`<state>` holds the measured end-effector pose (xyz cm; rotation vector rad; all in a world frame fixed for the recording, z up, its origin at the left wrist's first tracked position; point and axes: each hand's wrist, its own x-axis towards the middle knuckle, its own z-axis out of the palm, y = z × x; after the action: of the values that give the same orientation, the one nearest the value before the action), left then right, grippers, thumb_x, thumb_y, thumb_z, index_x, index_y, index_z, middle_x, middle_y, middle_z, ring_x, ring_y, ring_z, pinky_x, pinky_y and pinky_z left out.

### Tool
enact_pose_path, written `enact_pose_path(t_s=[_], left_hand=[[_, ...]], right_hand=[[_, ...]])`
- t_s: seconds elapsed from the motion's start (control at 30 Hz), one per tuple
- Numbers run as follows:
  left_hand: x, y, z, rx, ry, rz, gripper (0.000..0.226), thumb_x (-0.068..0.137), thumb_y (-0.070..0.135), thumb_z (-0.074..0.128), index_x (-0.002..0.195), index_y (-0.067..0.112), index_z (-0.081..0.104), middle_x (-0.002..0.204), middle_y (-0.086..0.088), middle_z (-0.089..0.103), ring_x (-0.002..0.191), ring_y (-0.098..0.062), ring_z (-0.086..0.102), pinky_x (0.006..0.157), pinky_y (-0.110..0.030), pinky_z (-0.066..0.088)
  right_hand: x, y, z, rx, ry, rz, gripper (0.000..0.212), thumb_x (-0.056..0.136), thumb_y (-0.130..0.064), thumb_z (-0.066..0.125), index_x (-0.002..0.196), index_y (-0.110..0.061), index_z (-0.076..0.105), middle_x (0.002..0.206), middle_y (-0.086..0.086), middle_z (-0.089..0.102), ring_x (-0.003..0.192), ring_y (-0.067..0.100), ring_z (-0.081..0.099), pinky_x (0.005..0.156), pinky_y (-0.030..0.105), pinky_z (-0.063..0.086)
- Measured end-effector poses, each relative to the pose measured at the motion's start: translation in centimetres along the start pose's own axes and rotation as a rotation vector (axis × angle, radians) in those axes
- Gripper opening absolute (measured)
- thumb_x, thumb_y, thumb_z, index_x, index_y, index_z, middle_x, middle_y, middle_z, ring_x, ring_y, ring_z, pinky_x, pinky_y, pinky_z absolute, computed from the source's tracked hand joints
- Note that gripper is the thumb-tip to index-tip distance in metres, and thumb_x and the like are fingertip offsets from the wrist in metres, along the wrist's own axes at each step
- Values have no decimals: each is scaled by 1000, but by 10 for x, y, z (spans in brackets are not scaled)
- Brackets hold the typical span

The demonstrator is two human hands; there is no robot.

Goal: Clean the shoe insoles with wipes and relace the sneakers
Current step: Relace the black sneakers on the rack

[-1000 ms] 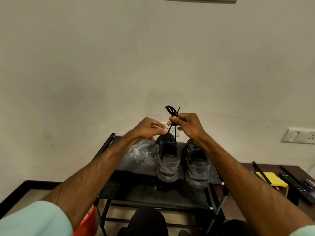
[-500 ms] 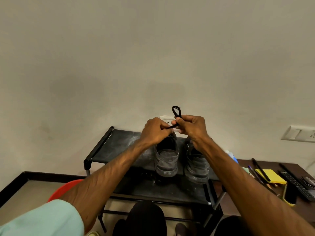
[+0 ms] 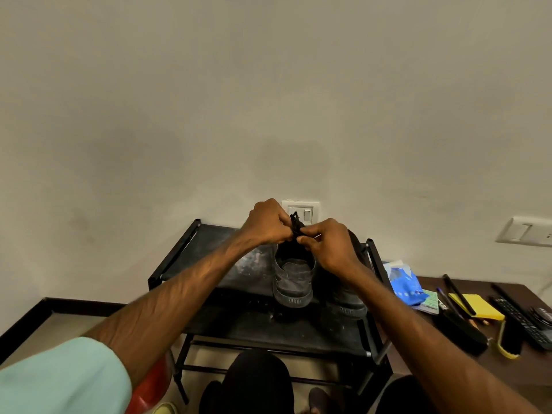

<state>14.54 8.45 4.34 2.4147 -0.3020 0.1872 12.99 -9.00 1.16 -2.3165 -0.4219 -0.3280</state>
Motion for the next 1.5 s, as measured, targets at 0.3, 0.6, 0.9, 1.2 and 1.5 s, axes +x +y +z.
enact_pose_path(t_s=[0.3,0.6,0.9,1.2,1.5], left_hand=[[-7,-10,10,16,-127,-28,35,75,-9,74,106,8,77,88,-6,76,83,-20,73,69,-18,55],[-10,-15,28,217,-56,39,49,81,21,83,124,9,62,114,-9,68,100,-23,66,89,-37,58],[-19,-19,46,210,121,84,24,84,24,81,107,16,79,100,-3,78,87,-15,72,83,-35,60],[-14,-23,49,344,188,59,22,81,33,83,99,22,80,94,1,75,105,-15,60,78,-34,56],[1,-25,54,317,164,-106,74,64,44,92,122,14,58,113,-6,63,106,-27,59,80,-37,53]], right_hand=[[6,0,12,-343,-198,-39,14,91,-19,72,103,-19,80,90,6,76,79,24,69,78,42,59],[15,-1,17,-620,-188,-128,22,94,-21,71,111,-8,73,116,16,59,113,30,55,90,39,54],[16,11,12,-641,-285,7,28,91,-41,71,116,-31,76,156,17,32,145,35,23,114,49,34],[33,16,28,-487,-253,158,17,86,-32,80,100,-22,81,116,10,67,116,30,55,99,48,52],[34,17,28,-459,-210,182,7,87,-18,78,93,-14,80,96,8,73,87,25,69,85,42,60]])
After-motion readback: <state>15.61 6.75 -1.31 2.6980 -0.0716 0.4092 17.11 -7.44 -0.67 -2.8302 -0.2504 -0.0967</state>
